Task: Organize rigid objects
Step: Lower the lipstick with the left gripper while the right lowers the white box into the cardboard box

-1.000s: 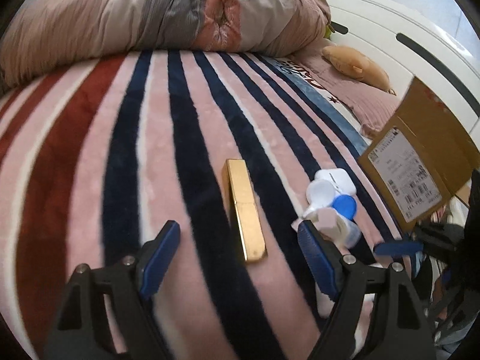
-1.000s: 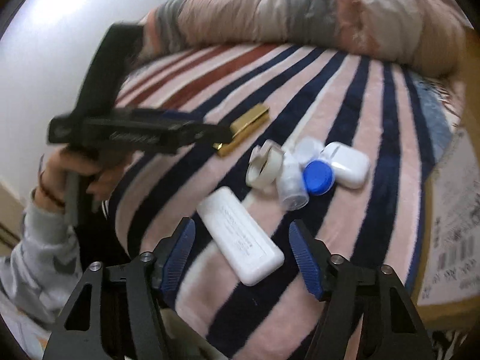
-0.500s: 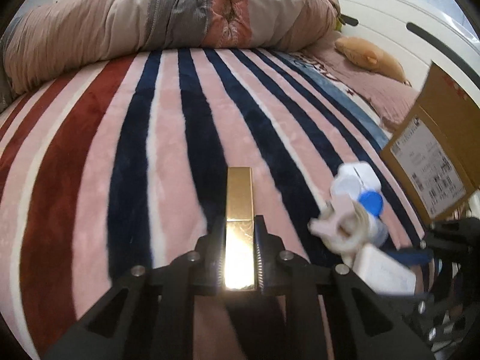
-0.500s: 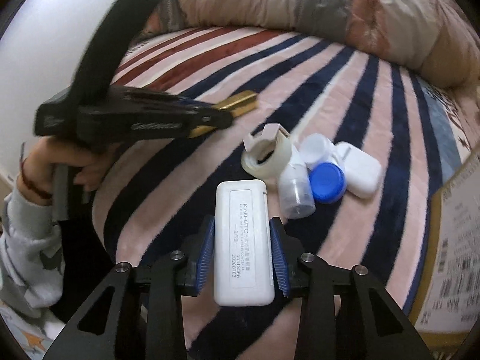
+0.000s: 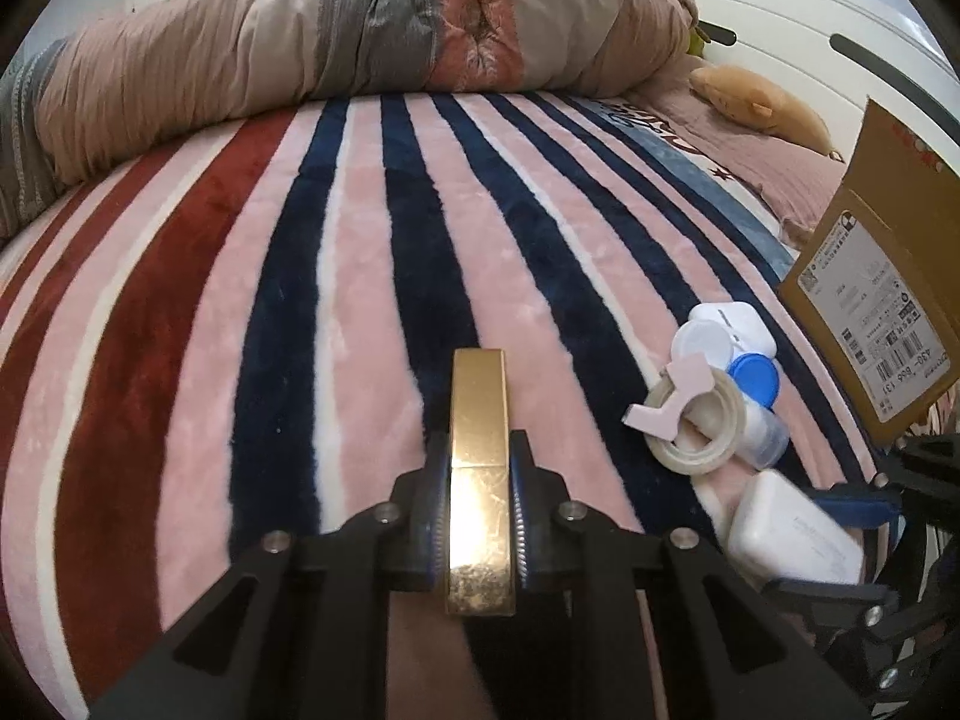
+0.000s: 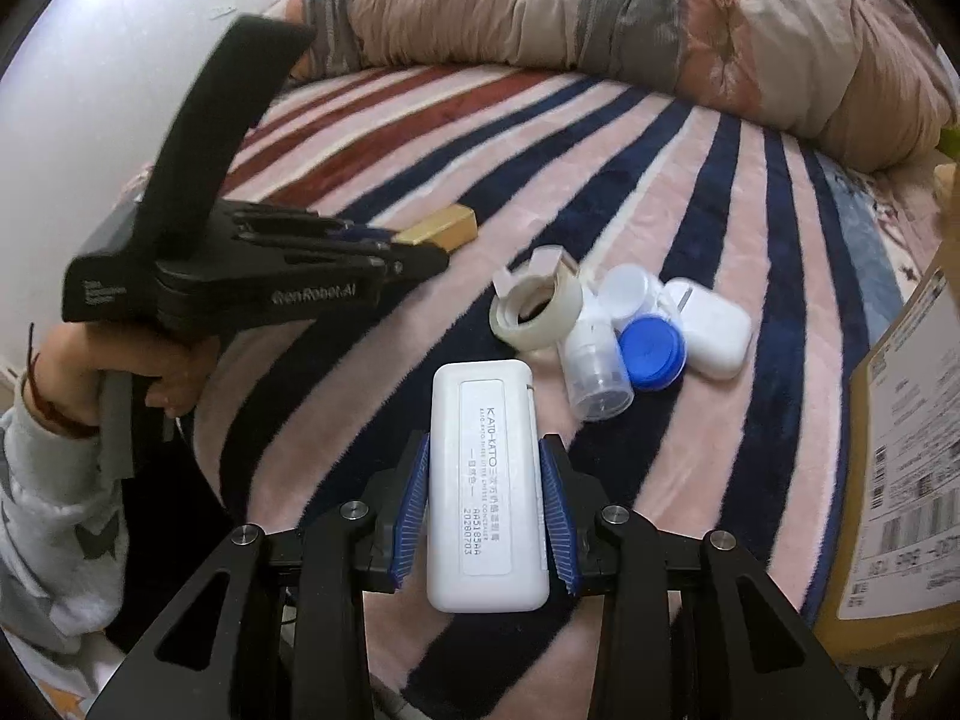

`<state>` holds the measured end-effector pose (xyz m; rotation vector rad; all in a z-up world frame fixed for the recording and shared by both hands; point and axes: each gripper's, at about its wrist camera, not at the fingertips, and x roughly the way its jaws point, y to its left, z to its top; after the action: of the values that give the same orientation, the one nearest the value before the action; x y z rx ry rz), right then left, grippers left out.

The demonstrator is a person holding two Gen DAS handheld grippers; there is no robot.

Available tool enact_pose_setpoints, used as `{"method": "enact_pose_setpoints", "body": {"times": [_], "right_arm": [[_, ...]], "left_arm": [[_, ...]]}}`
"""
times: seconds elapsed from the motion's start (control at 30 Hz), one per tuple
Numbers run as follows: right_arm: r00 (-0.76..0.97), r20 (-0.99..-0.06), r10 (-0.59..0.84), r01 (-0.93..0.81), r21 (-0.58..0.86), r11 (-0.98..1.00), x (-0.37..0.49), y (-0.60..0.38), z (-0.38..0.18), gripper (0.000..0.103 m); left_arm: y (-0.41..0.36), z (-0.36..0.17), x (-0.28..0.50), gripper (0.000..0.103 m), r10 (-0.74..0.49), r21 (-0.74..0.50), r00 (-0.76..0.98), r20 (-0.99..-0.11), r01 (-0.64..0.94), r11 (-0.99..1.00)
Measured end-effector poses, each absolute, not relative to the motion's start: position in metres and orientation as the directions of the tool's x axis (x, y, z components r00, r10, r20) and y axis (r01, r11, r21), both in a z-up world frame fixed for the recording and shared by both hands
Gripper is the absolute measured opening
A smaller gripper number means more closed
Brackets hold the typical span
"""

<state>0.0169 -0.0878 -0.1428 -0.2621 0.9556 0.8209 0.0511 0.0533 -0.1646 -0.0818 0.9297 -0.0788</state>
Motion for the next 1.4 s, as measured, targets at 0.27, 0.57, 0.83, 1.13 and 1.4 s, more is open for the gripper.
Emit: {"method": "enact_pose_setpoints", "body": {"times": [0.27,0.57,0.83,1.13,1.4], "right_arm": [[0.392,-0.699,0.599,-0.738,0.151,0.658,0.002,-0.103,-0.078,0.031],[0.574,-0.527,0.626,-0.639,0.189,0.745,0.004,-0.209,0.008,0.031],[0.711,-0.598,0.371,-0.365,0.138,0.921,0.045,-0.319,-0.007,0.032],[0.698,-0.657,0.286,-0.318,0.072,0.945,0.07,-0.346,-0.042,0.032],[0.697,-0.643,0.318,-0.349,0.084,0.933,0.072,-0.354,-0.05,0.032]], "left_arm": [[0.043,-0.106,0.02,0.015,-0.081,-0.066,0.671,-0.737,0.048,0.997],[-0.025,0.025,-0.005,0.015,-0.285,-0.109,0.79,-0.542,0.271,0.956],[-0.141,0.06,0.04,0.015,-0.423,-0.061,0.705,-0.569,0.477,0.877],[-0.216,0.025,0.078,0.015,-0.39,-0.025,0.609,-0.691,0.519,0.854],[-0.239,-0.003,0.109,0.015,-0.321,0.026,0.55,-0.771,0.531,0.847]]}}
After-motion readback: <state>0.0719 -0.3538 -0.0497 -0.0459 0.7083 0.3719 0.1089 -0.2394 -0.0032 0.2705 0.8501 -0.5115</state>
